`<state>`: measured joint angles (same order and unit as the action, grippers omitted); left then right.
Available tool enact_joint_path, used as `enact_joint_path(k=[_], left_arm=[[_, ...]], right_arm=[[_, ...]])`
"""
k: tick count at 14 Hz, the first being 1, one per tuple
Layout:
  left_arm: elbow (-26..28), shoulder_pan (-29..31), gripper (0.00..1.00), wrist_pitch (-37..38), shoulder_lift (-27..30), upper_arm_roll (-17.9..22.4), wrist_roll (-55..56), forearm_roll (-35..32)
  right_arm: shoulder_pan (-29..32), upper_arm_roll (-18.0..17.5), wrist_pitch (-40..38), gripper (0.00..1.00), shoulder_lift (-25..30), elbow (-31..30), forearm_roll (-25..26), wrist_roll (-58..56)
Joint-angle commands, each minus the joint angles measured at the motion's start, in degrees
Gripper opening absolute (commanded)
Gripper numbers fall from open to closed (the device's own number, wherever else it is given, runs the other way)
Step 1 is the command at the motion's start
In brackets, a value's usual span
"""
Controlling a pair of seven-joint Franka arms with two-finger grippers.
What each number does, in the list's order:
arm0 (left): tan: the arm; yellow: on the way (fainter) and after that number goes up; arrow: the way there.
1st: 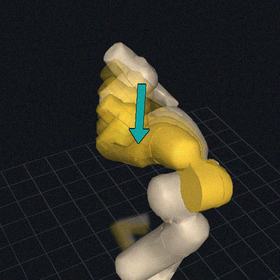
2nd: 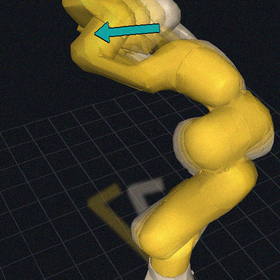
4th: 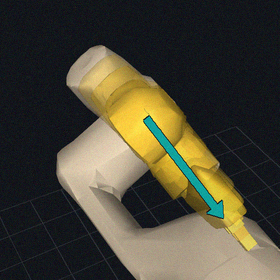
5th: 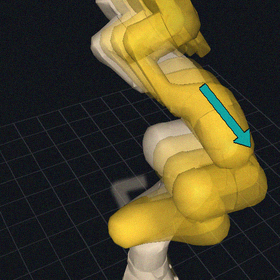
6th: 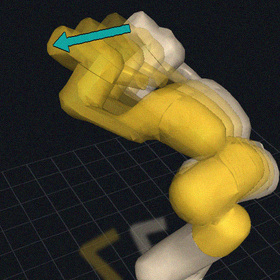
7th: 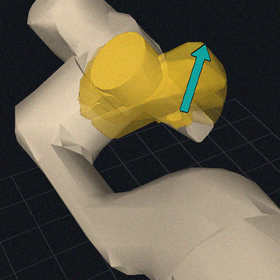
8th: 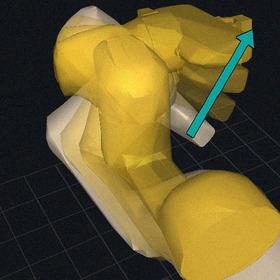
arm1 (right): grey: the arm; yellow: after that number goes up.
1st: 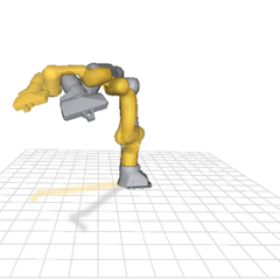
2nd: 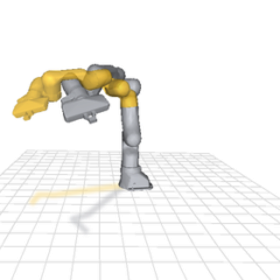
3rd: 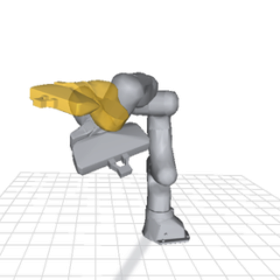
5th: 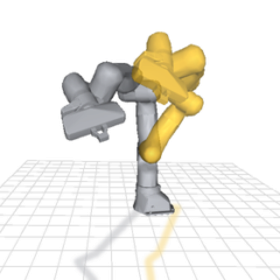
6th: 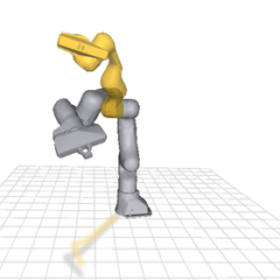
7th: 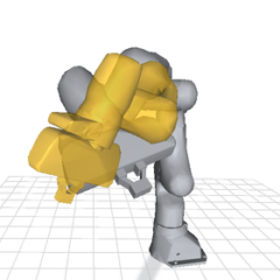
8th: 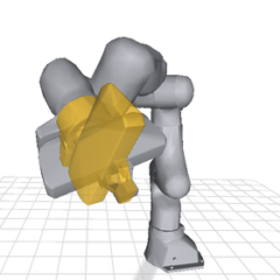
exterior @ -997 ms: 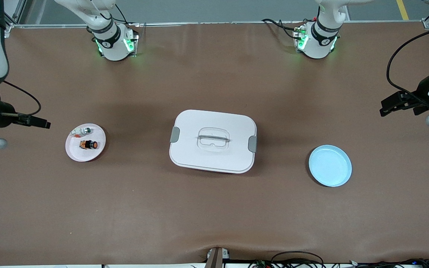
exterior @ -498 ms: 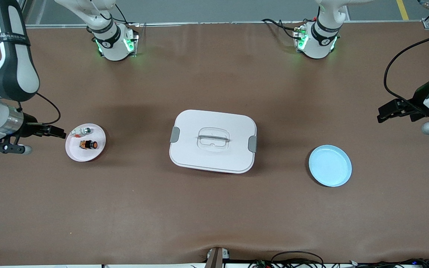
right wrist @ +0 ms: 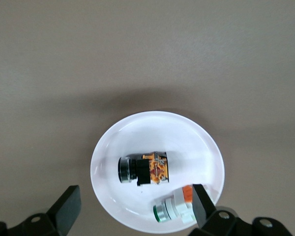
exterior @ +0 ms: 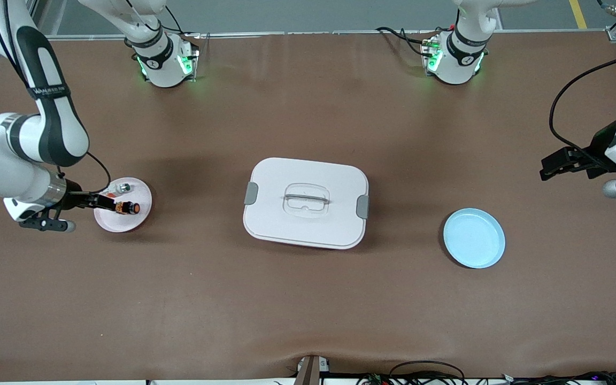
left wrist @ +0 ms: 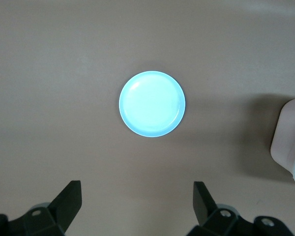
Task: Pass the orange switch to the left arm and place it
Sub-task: 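Move the right gripper down to the black-orange switch on the white plate, then close the right gripper on the black-orange switch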
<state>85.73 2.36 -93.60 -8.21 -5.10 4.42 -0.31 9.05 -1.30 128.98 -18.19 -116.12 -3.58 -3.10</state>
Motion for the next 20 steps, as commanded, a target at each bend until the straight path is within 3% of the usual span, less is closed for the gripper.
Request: enact_joint_path(k=[1,8,20], left_arm=[[0.41,0.19,1.00,-0.71,-0.05,-0.08,-0.82,0.31],[0.85,0.01,1.00,-0.71,-0.67,-0.17,-0.82,0.31],[1.29,-0.25,1.00,-0.71,-2.51,-0.35,-1.08,0.58]], right_arm=[[0.09,-0.19,1.36,1.00,-2.19,0.20,-1.25,-1.03],[0.09,-0.19,4.62,1.00,-5.79,-1.56,-1.25,-4.98],[0.17,-0.28,10.32,1.00,-7.03,-6.04,-1.34,-5.95]])
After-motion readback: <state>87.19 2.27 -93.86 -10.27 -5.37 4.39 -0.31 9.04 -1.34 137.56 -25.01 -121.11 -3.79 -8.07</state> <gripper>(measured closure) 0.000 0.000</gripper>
